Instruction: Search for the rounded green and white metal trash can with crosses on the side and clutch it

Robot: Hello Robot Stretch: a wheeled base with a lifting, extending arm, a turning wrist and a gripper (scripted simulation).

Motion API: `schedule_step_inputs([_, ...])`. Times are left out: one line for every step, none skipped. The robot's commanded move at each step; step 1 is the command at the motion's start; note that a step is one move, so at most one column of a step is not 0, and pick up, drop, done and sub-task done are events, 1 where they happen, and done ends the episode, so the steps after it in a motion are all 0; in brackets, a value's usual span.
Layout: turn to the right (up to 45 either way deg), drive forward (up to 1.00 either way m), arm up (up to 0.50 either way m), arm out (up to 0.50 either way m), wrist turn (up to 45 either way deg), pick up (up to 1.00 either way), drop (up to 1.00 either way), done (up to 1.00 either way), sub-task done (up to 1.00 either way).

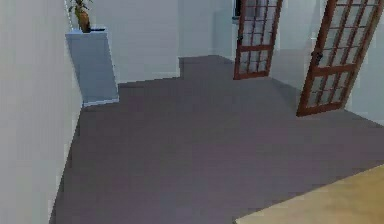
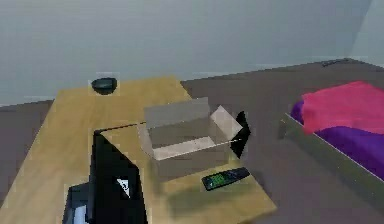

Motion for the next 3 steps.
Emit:
schedule_step_inputs([-45.0, 0.00, 0.00, 0.00, 0.0, 0.00, 0.00, 0.00, 0.00])
schedule_step_inputs([-45.0, 0.00, 0.00, 0.00, 0.0, 0.00, 0.00, 0.00, 0.00])
schedule_step_inputs([-45.0, 0.00, 0.00, 0.00, 0.0, 0.00, 0.00, 0.00, 0.00])
